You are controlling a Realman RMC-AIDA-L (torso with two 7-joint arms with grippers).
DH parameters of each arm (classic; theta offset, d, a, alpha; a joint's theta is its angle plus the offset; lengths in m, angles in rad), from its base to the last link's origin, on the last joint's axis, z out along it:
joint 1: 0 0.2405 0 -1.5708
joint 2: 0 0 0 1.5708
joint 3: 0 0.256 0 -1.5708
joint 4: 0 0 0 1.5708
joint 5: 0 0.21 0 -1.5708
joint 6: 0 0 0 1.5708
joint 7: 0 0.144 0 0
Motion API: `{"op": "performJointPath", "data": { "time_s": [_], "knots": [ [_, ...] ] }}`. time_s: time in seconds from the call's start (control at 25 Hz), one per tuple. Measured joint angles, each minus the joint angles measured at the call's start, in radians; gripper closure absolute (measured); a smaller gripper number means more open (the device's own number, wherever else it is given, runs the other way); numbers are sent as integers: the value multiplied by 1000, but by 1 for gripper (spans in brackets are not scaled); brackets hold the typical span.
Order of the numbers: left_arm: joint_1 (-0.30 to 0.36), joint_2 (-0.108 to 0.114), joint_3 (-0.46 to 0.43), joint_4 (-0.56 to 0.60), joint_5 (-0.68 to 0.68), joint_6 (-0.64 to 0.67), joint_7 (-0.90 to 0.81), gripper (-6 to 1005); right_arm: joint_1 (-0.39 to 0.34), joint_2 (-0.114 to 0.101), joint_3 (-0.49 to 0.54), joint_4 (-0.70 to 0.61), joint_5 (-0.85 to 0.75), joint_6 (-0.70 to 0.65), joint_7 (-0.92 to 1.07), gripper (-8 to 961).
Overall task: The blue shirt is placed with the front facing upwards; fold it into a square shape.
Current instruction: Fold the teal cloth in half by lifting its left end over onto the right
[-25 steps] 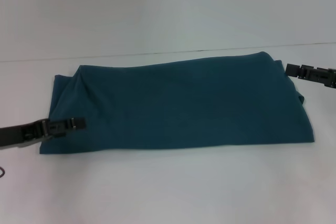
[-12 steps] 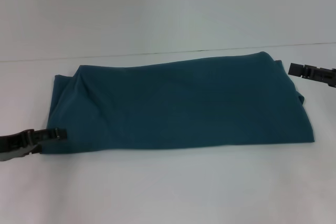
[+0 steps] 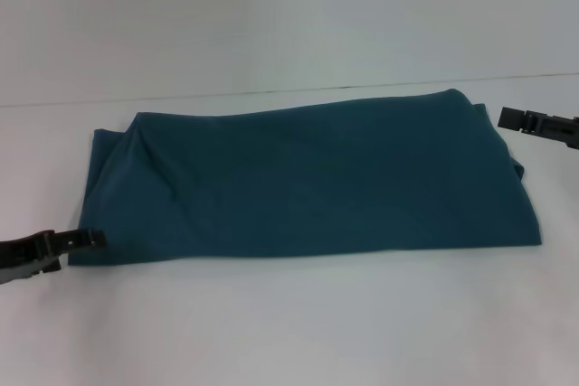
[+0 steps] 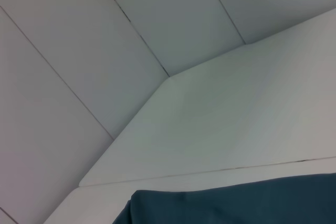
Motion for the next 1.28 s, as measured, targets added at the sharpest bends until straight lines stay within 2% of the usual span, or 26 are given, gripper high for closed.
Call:
{"op": "performJointPath", "data": {
  "time_s": [0.56, 1.28],
  "knots": [
    [-16, 3, 14, -48, 2, -55, 7, 41, -4, 0, -1, 0, 0, 0, 2, 75],
    [-44, 11, 38, -49, 61, -18, -1, 43, -10, -1, 0, -9, 0, -3, 16, 76]
  ]
}}
